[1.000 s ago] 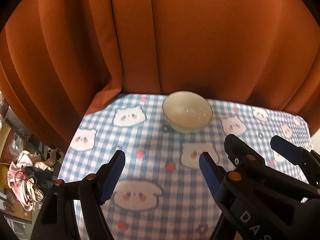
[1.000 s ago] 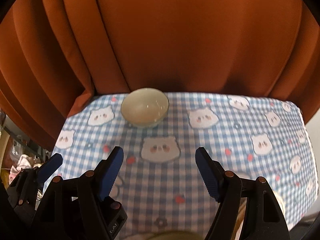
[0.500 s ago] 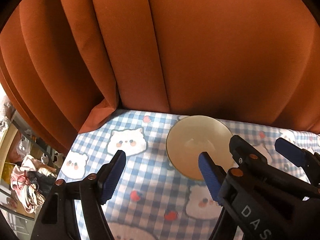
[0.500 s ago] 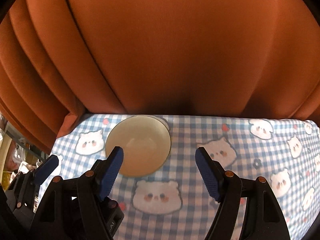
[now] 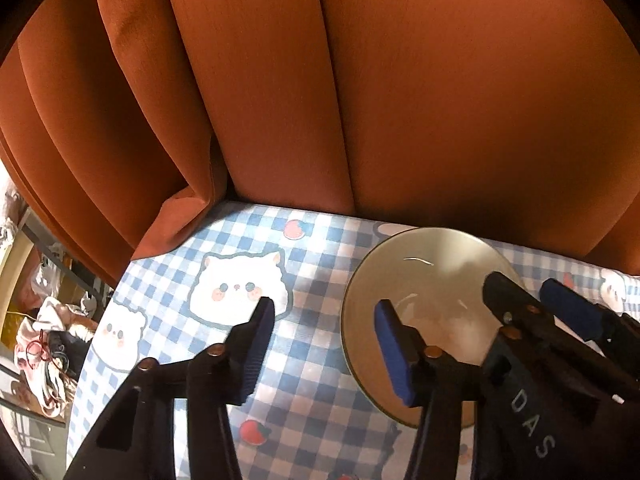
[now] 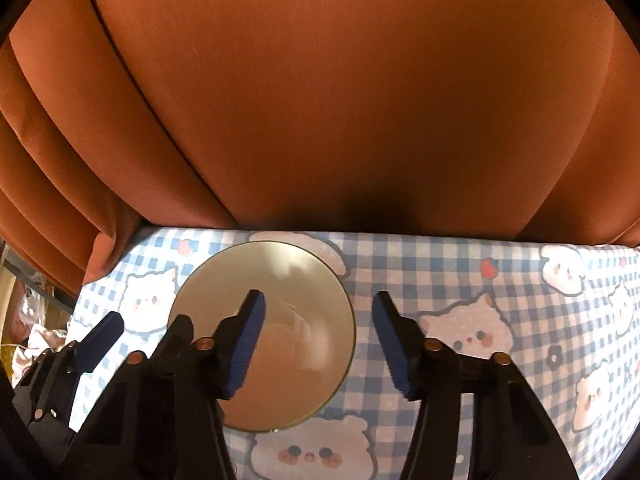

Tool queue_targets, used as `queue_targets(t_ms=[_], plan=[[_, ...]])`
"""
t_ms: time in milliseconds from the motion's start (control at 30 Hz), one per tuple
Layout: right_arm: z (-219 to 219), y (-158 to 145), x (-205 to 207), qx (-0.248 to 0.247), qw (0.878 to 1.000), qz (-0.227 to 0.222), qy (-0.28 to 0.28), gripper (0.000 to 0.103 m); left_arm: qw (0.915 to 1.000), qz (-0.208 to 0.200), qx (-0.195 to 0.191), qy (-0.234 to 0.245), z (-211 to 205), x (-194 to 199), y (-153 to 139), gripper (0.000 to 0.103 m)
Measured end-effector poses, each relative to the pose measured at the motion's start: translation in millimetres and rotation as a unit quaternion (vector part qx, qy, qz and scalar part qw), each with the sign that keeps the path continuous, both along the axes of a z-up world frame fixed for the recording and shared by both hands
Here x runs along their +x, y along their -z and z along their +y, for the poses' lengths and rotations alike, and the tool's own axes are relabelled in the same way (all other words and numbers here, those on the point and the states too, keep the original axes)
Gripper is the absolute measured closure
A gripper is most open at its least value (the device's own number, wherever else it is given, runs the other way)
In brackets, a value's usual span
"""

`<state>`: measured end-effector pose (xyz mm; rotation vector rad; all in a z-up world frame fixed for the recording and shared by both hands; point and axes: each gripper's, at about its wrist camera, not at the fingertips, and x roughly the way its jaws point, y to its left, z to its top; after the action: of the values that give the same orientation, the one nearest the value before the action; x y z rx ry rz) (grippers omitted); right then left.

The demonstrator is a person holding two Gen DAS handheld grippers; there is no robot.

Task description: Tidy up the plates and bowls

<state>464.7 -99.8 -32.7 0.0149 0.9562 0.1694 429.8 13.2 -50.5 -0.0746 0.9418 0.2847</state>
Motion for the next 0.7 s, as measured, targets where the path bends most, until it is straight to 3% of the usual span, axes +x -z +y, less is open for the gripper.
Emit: queue_targets(t_ms=[367, 700], plan=[[-7.4, 23.7, 13.2, -0.006, 1.000, 0.008, 0.004, 0.085, 0.9997, 0.021, -0.008, 0.011, -12.5, 10.7, 17.3, 0.081], [-5.5, 35.0, 19.4, -0.002, 1.000, 0.015, -0.005, 0.087, 0.9996, 0.025, -0.006, 0.013, -12.9, 10.5, 19.5, 0.087]])
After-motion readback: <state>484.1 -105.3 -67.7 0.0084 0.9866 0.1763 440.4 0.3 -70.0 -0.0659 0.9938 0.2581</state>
